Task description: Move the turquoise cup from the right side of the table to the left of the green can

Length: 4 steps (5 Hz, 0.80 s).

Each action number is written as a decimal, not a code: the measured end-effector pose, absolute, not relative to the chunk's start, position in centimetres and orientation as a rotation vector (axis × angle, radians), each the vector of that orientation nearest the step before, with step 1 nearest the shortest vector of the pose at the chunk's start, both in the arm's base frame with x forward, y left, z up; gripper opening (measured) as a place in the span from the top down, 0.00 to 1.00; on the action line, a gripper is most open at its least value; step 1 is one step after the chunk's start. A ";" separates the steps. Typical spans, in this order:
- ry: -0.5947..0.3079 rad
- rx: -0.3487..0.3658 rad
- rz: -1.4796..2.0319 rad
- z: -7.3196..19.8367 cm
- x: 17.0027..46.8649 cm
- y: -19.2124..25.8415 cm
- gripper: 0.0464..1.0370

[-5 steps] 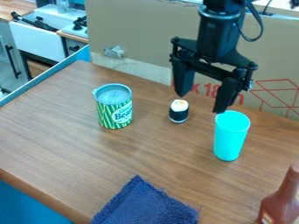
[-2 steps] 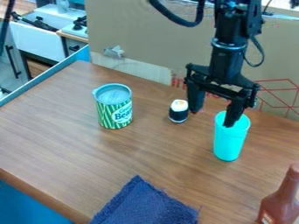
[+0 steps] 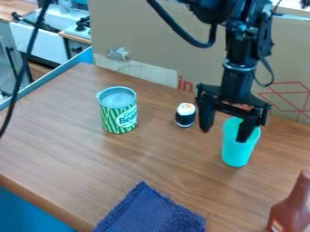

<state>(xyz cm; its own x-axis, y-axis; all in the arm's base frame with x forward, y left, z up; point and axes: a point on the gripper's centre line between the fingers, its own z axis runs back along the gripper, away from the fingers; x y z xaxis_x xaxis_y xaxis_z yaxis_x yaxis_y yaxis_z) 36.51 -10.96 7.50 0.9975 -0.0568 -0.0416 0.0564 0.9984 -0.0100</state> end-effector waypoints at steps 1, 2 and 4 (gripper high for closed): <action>0.010 -0.032 0.003 7.2 37.0 -11.2 0.04; 0.013 -0.043 0.048 7.2 37.4 -9.6 0.09; 0.008 -0.060 0.057 7.3 37.7 -9.0 0.69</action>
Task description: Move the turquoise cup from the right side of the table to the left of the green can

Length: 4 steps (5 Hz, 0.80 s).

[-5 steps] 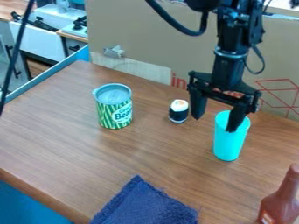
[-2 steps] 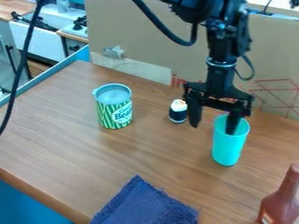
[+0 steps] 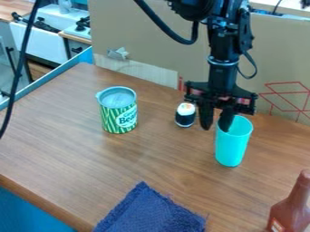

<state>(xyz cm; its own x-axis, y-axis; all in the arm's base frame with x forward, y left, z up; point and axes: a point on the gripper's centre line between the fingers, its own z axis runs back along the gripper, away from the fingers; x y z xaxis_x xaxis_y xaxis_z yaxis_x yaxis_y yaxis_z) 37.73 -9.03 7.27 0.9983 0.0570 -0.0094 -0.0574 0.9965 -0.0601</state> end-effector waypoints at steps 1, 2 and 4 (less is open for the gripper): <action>0.040 -0.073 0.043 6.5 36.9 -8.7 0.89; 0.035 -0.075 0.035 7.3 35.7 -8.2 0.95; -0.173 -0.090 0.142 15.6 33.4 -3.0 0.95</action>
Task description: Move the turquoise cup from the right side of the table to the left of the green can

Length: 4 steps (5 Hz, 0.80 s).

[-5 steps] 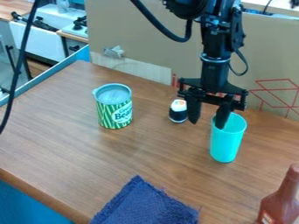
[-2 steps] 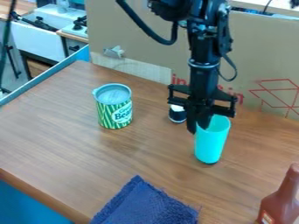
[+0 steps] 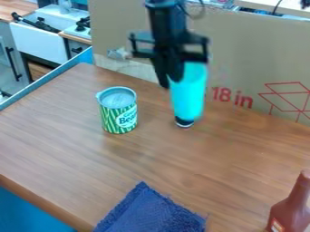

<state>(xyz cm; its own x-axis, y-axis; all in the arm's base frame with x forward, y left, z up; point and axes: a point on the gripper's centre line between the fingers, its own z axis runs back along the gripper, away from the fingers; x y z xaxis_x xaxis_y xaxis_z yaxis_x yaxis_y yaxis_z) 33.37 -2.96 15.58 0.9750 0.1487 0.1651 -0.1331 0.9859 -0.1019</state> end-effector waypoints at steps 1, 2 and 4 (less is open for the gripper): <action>-0.217 -0.087 0.298 16.1 33.9 1.7 0.95; -0.269 -0.091 0.434 17.8 34.2 6.9 0.95; -0.261 -0.079 0.625 18.0 34.3 16.7 0.95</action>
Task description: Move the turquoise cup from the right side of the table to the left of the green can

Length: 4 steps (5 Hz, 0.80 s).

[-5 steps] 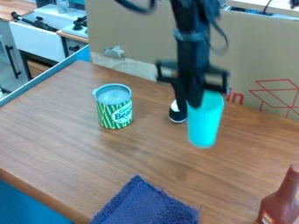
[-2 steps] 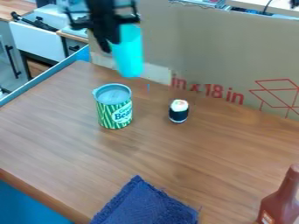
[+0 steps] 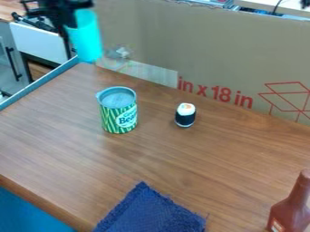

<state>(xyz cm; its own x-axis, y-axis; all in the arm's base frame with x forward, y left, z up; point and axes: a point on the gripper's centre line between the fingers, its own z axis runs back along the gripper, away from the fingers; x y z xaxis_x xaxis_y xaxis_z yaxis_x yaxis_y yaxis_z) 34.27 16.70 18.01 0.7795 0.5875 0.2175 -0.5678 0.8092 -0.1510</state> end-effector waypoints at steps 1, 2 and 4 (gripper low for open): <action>-0.179 -0.049 0.701 16.4 33.7 19.5 0.95; -0.082 -0.028 0.727 14.1 33.6 21.4 0.95; 0.097 0.024 0.748 10.0 33.5 25.1 0.95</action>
<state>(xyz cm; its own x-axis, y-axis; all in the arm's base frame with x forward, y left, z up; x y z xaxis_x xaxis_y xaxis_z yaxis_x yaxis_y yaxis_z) 33.54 25.14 10.02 0.7290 0.6799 -0.0794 -0.6777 0.7332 0.0561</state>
